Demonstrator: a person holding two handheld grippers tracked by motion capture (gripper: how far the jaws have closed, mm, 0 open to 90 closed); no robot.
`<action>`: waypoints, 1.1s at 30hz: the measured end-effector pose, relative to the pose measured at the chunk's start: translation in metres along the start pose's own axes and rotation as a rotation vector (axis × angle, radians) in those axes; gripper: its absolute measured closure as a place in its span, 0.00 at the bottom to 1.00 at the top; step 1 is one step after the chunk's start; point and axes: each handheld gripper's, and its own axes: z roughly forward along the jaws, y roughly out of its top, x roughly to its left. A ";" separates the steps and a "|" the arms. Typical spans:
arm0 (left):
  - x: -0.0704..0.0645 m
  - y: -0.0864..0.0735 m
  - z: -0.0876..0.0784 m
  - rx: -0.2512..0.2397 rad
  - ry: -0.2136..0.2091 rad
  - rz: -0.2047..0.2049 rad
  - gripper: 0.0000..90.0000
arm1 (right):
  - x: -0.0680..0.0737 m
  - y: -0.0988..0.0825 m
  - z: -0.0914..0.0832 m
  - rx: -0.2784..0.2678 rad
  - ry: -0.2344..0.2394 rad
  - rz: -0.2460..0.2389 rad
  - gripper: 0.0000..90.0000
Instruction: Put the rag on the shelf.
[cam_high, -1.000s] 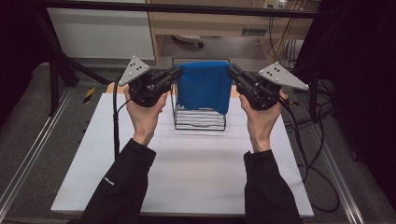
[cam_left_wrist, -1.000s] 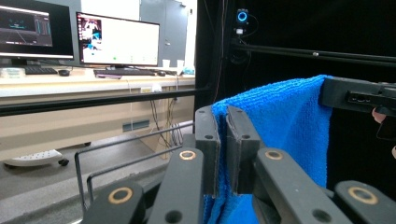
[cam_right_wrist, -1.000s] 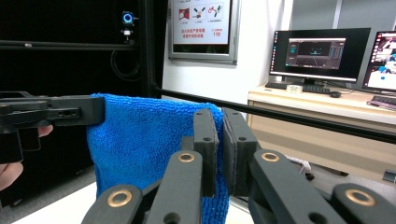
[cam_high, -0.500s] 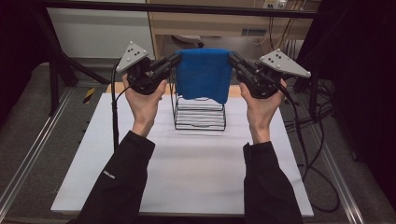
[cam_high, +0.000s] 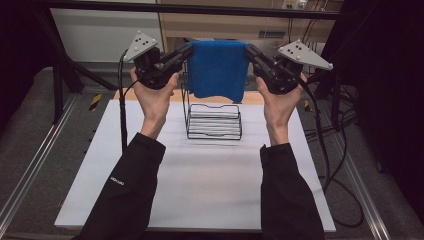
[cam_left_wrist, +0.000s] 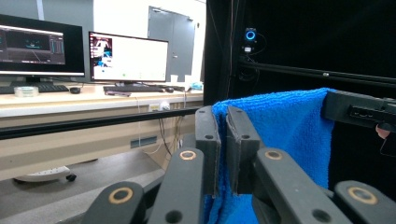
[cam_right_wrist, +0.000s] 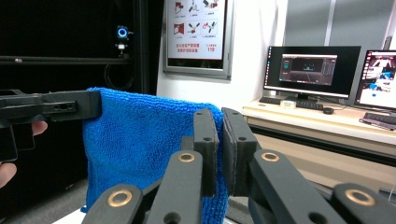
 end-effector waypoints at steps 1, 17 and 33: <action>0.000 0.001 0.001 -0.001 0.001 0.002 0.94 | -0.001 0.001 0.001 -0.002 -0.001 0.000 0.95; 0.012 0.015 0.021 -0.001 0.029 -0.002 0.94 | -0.014 0.011 0.022 -0.002 -0.012 0.005 0.95; 0.028 0.012 0.038 -0.006 0.046 -0.014 0.94 | -0.027 0.009 0.050 0.023 -0.032 0.005 0.95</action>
